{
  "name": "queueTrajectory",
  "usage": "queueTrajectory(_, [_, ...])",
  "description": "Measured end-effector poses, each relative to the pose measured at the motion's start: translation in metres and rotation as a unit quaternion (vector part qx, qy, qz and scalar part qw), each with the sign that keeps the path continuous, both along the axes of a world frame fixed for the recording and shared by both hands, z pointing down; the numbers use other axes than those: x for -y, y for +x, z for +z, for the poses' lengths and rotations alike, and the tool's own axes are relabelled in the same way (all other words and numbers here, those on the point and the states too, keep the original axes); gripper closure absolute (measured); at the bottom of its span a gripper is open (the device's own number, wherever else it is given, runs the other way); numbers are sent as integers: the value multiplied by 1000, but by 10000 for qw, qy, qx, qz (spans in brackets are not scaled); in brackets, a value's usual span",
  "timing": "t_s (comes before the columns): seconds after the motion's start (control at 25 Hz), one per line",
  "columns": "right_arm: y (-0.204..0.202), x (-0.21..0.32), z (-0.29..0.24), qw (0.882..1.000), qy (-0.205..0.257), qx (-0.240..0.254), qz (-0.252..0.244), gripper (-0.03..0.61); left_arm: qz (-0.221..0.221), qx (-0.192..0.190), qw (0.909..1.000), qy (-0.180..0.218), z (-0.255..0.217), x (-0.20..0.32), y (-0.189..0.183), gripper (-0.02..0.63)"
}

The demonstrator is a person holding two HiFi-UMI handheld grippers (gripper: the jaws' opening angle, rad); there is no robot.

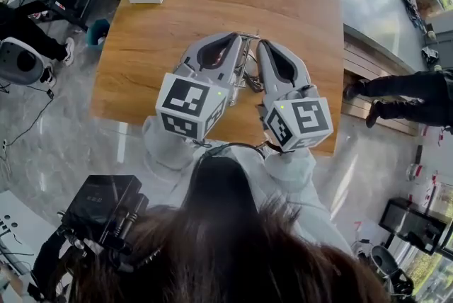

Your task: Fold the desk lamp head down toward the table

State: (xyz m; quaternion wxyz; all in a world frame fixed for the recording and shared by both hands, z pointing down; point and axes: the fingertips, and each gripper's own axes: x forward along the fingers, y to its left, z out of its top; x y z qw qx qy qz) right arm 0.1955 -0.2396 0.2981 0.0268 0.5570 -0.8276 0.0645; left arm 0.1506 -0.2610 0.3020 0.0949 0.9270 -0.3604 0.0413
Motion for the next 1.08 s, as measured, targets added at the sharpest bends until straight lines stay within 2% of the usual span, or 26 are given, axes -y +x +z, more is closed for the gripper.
queueTrajectory(1.08, [-3, -2, 10, 9999, -83, -100, -22, 578, -37, 59, 10000, 43, 2, 1, -4, 612])
